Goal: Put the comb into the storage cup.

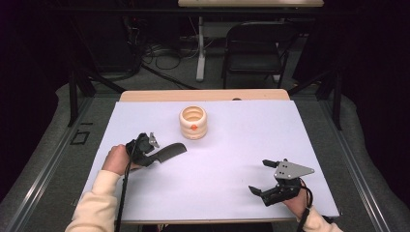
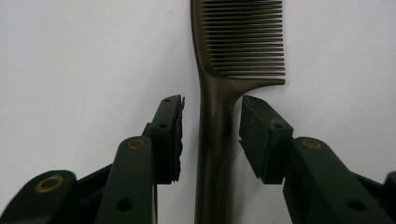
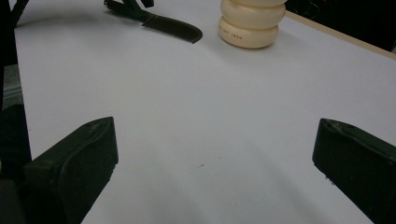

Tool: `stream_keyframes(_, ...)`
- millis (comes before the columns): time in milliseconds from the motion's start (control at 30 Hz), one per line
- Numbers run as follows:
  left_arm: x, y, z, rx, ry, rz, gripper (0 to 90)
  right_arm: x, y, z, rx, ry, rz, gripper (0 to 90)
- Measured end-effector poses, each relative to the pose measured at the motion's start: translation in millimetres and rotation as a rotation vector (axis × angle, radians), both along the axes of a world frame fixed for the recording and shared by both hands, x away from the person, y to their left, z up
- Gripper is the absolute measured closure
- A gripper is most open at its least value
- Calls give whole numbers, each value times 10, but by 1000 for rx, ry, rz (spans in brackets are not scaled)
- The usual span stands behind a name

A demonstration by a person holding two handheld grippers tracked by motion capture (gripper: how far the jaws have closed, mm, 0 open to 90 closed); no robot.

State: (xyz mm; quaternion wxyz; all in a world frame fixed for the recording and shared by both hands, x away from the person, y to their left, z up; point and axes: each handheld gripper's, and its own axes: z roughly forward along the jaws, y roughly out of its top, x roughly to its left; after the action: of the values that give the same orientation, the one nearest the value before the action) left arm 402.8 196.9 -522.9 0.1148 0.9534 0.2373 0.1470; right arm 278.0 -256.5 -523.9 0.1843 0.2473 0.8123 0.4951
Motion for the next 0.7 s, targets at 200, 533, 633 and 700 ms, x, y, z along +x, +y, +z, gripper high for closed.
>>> stream_keyframes(200, 47, -48, -47, 63, 30, -40, 648, 0, 1, -4, 1, 7, 1, 0)
stream_keyframes(533, 47, -65, -57, 81, 45, -75, 716, -7, -4, 2, -2, 2, -1, 0)
stream_keyframes(633, 43, -64, -56, 79, 45, -72, 719, -5, -5, 0, -3, 3, 0, 0)
stream_keyframes(700, 44, -56, -53, 74, 43, -71, 721, -6, -3, 0, -4, 3, 2, 0)
